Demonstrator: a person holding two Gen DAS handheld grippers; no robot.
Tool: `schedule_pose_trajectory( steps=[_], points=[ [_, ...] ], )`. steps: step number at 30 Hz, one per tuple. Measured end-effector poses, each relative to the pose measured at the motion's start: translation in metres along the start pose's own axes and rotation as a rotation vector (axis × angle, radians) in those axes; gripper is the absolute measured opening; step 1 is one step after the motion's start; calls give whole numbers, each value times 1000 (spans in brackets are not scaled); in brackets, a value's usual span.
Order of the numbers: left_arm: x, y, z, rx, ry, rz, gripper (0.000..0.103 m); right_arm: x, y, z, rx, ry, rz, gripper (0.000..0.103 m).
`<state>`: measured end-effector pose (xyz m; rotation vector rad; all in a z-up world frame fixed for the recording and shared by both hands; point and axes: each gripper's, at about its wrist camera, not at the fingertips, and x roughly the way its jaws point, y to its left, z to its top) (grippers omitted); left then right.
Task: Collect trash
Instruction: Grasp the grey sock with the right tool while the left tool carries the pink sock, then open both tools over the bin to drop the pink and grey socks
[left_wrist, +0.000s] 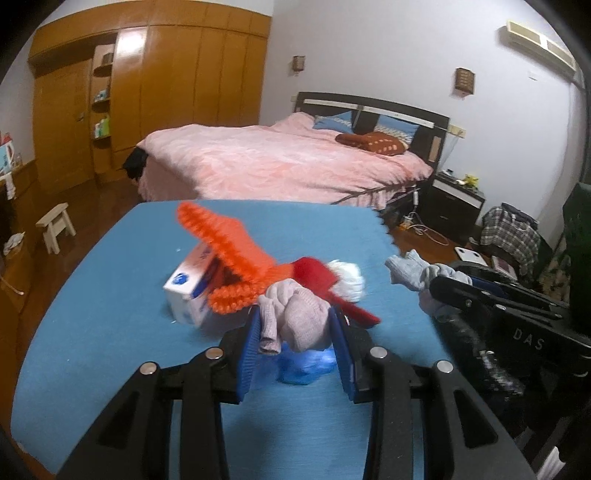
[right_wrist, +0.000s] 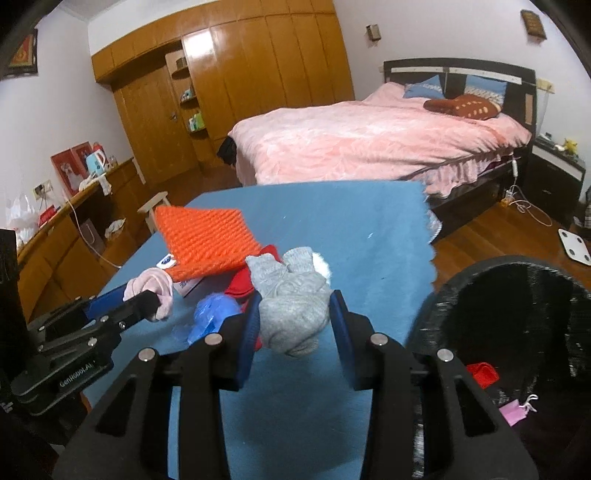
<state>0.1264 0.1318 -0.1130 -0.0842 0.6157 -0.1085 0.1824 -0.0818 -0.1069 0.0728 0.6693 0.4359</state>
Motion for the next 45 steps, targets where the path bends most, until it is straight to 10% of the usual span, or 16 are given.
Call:
schedule_pose_trajectory(
  steps=[40, 45],
  points=[
    [47, -209, 29, 205, 2, -362, 38, -128, -166, -36, 217, -134, -358, 36],
    [53, -224, 27, 220, 8, -386, 58, -134, -182, -43, 245, -134, -411, 45]
  ],
)
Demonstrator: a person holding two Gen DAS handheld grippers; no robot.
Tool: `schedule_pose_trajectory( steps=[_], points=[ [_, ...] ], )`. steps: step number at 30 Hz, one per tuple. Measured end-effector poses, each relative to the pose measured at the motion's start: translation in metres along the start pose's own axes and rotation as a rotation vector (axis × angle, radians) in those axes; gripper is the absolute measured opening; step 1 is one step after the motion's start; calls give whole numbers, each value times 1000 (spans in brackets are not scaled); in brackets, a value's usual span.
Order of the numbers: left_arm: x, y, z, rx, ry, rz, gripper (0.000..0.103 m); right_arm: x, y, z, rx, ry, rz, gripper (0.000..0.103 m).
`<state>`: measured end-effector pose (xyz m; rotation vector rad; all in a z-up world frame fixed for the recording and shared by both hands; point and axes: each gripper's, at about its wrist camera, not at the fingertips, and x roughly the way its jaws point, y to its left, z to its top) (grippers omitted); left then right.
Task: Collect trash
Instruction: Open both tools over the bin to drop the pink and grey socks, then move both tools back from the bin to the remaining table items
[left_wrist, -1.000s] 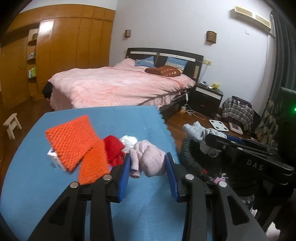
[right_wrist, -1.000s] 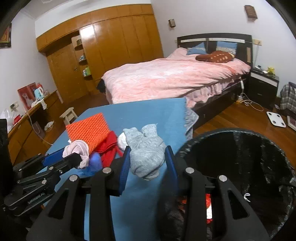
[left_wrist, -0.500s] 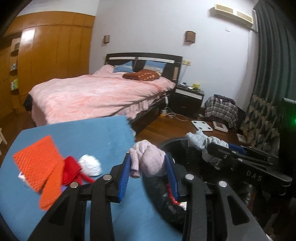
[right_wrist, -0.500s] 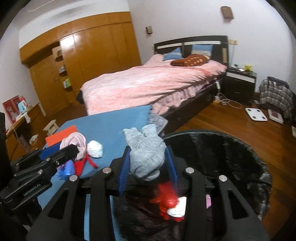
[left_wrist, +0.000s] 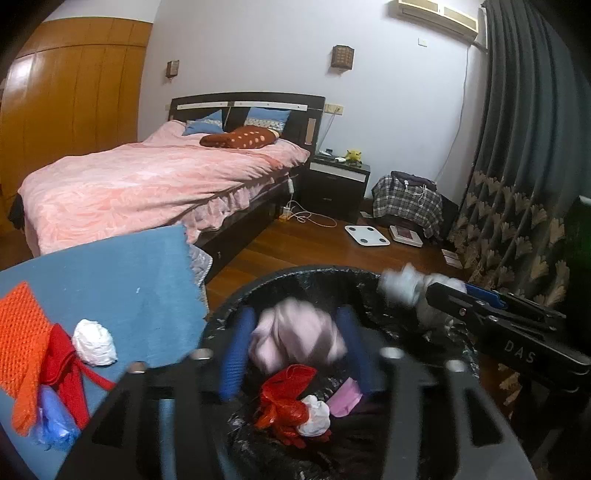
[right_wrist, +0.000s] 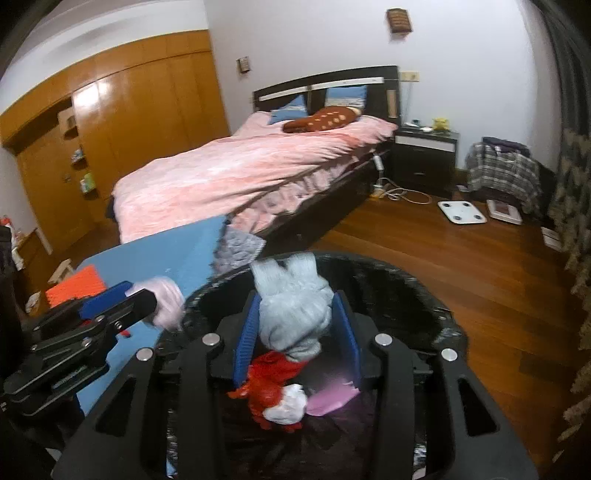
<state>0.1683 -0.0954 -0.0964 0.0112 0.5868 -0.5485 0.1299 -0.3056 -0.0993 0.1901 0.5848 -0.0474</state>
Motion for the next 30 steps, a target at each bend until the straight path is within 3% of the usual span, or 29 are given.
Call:
schedule_pose_trajectory(
  steps=[1, 3, 5, 6, 10, 14, 30],
  points=[
    [-1, 0, 0, 0, -3, 1, 62, 0, -2, 0, 4, -2, -7, 55],
    [-2, 2, -1, 2, -3, 6, 65, -1, -5, -1, 11, -16, -31, 66],
    [-4, 4, 0, 2, -5, 21, 75, -2, -7, -2, 16, -24, -46, 79],
    [-7, 8, -1, -1, -11, 34, 77, -2, -7, -2, 19, -30, -56, 90],
    [-18, 25, -1, -17, -26, 86, 88, -4, -3, -4, 28, -47, -60, 96],
    [-32, 46, -6, -39, -32, 136, 91, -1, 9, -4, 11, -38, -39, 96],
    [-88, 140, -35, -146, -52, 376, 92, 27, 113, 4, -109, 8, 138, 97]
  ],
)
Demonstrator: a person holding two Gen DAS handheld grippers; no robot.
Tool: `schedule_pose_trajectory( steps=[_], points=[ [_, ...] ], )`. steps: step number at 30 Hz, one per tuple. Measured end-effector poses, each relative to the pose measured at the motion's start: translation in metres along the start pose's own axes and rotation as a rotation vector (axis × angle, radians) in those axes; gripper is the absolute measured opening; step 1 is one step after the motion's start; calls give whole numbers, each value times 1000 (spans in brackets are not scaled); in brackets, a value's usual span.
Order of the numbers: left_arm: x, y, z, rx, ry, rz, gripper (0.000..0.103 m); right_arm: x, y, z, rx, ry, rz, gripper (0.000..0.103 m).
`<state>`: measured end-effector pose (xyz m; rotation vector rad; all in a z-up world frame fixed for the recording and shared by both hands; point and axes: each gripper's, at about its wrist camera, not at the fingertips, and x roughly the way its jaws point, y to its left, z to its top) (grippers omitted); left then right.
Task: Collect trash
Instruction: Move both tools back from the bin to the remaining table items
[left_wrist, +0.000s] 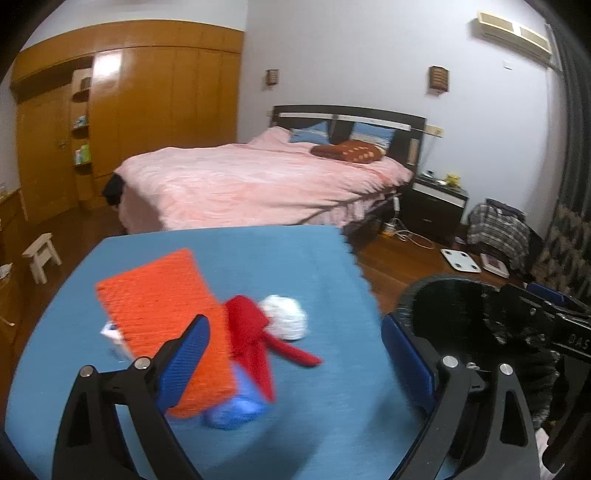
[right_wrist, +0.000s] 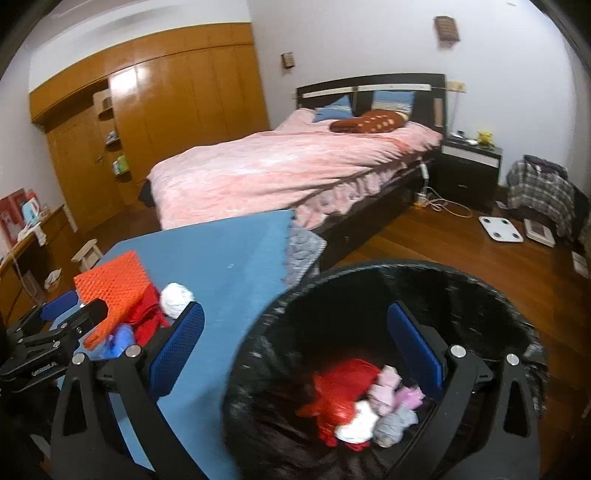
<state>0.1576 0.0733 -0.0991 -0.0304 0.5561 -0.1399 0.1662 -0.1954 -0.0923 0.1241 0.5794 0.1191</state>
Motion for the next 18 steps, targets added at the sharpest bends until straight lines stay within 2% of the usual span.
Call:
schedule_pose_trajectory(
  steps=[8, 18],
  points=[
    [-5, 51, -8, -43, -4, 99, 92, 28, 51, 6, -58, 21, 80, 97],
    [-1, 112, -26, -78, 28, 219, 92, 62, 100, -1, -119, 71, 133, 97]
  ],
)
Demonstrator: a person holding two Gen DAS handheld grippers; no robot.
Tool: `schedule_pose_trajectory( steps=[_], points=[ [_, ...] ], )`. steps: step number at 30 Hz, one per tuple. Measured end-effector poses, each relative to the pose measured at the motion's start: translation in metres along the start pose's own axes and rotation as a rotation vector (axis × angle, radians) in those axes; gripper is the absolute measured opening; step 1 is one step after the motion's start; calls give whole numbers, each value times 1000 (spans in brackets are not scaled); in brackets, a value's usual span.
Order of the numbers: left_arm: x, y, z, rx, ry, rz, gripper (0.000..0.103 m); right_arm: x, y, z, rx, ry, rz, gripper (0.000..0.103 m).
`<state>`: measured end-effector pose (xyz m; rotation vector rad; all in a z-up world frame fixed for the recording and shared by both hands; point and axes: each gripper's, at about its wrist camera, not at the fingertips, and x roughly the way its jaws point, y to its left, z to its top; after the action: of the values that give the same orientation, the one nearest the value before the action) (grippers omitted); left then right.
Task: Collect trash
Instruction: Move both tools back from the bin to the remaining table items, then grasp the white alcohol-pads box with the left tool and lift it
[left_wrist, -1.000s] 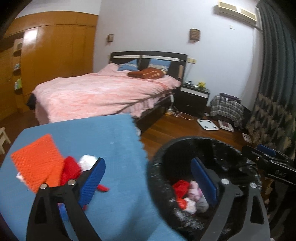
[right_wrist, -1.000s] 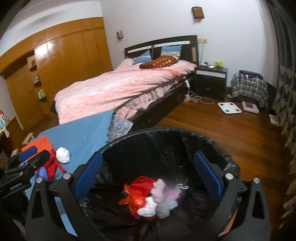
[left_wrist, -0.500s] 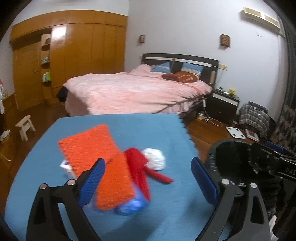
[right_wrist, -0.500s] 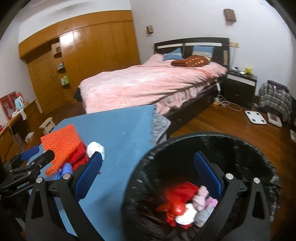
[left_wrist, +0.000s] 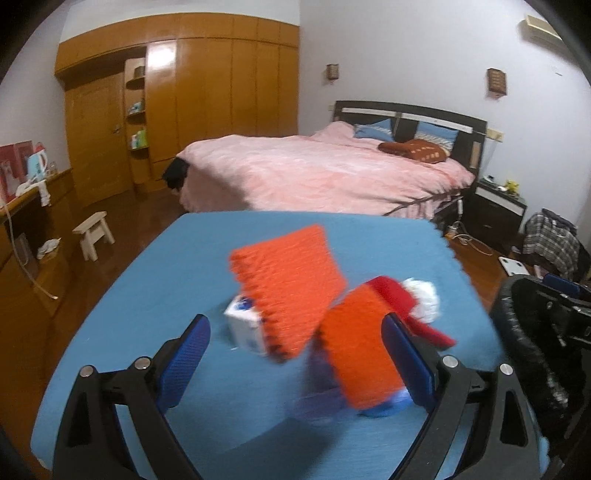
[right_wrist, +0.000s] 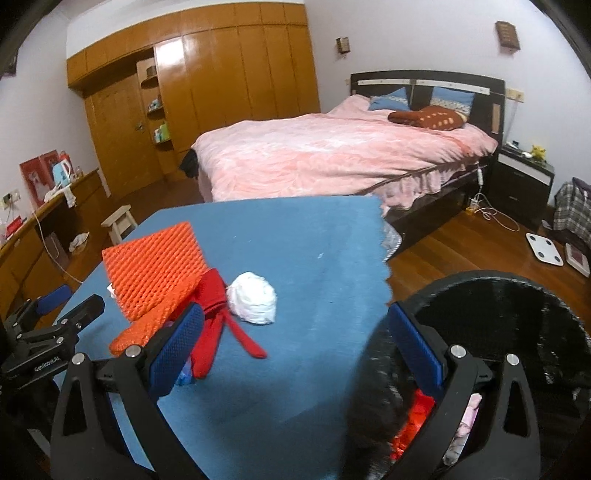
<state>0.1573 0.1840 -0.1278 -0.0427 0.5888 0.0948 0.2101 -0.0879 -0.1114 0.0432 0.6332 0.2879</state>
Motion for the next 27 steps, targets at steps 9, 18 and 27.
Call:
schedule_pose_trajectory(
  steps=[9, 18, 27],
  points=[
    [27, 39, -14, -46, 69, 48, 91, 26, 22, 0, -32, 22, 20, 97],
    [45, 61, -20, -82, 109, 68, 87, 48, 34, -6, -48, 55, 15, 97],
    [67, 54, -13, -59, 144, 44, 86, 63, 41, -12, -64, 84, 17, 97]
  ],
)
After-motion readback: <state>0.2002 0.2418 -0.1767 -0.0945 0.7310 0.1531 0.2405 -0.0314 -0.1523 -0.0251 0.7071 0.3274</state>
